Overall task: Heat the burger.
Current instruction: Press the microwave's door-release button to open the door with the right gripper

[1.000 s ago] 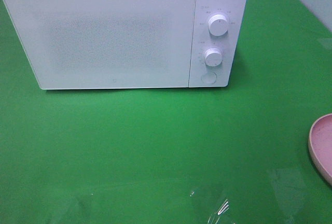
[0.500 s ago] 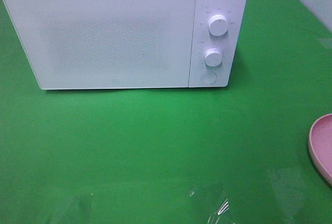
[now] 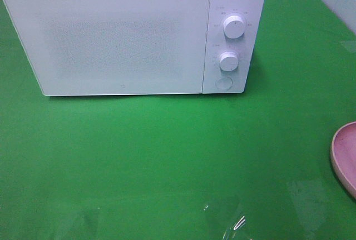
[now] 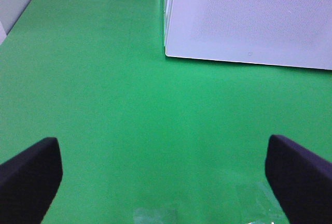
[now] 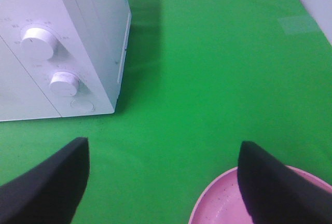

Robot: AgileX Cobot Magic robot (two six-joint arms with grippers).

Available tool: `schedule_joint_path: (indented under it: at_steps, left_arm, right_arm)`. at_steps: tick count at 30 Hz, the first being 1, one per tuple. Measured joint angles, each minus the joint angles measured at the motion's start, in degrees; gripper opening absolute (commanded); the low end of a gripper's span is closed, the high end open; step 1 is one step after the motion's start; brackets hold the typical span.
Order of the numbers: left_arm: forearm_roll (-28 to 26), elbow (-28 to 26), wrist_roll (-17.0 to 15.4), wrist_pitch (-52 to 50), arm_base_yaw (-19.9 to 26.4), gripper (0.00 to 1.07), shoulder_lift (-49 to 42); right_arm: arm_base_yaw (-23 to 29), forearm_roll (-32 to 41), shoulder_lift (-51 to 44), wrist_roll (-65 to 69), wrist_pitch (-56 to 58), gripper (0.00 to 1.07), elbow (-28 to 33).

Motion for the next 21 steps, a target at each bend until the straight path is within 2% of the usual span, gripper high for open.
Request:
schedule_joint_path:
  at_steps: [5, 14, 21]
  left_arm:
    - [0.00, 0.00, 0.00, 0.00, 0.00, 0.99, 0.00]
    - [0.00, 0.00, 0.00, 0.00, 0.00, 0.99, 0.00]
    - [0.00, 0.00, 0.00, -0.06, 0.00, 0.99, 0.00]
  right_arm:
    - [0.00, -1.43, 5.39, 0.00, -7.45, 0.76, 1.09]
    - [0.00, -1.78, 11.63, -0.74, -33.75, 0.73, 10.08]
    - [0.00, 0.63, 18.96, -6.42, -48.76, 0.73, 12.61]
